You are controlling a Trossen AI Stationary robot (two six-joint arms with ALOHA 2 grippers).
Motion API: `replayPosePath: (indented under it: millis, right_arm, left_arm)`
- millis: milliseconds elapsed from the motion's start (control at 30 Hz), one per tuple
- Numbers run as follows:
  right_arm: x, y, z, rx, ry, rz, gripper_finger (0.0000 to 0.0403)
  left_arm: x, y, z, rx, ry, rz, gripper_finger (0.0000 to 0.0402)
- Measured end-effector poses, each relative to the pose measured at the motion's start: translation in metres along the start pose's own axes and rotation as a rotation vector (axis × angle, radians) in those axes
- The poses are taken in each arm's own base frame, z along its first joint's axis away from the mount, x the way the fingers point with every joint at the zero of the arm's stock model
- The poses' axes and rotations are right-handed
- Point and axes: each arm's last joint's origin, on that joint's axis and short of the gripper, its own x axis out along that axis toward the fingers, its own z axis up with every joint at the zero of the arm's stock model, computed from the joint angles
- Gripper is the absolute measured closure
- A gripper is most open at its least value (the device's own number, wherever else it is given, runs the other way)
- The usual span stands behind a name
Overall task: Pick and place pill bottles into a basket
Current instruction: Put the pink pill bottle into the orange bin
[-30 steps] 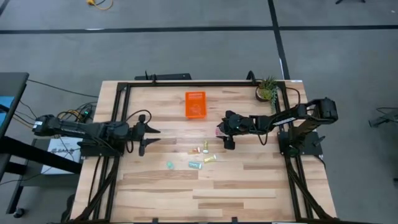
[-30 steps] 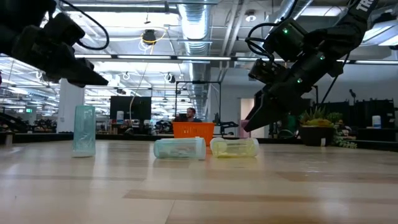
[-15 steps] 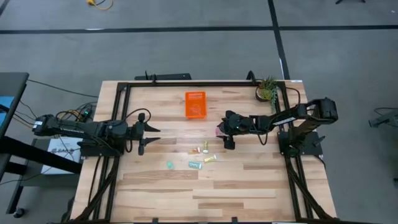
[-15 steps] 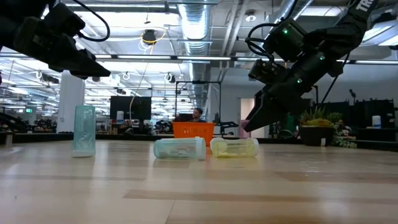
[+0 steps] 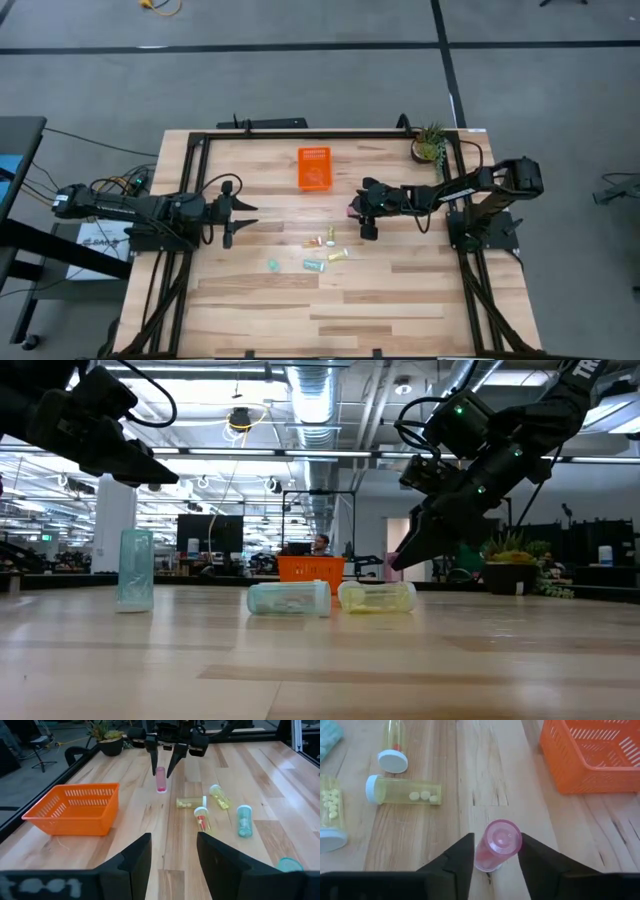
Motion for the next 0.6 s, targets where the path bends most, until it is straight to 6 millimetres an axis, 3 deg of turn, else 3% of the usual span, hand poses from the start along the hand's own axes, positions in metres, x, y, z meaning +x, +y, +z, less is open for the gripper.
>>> replayPosePath:
  millis: [200,367,600]
  right_arm:
    - [0.0,-0.006,0.0,0.014,-0.004,-0.016,0.0307]
    - [0.0,-0.015,0.0,0.036,-0.002,-0.04,0.0315]
    - [-0.001,-0.027,0.028,0.009,-0.04,-0.061,0.0304]
  left_arm:
    - [0.0,0.0,0.0,-0.001,0.0,0.0,0.0252]
    - [0.0,0.0,0.0,-0.001,0.0,0.0,0.0252]
    - [0.0,0.0,0.0,-0.001,0.0,0.0,0.0252]
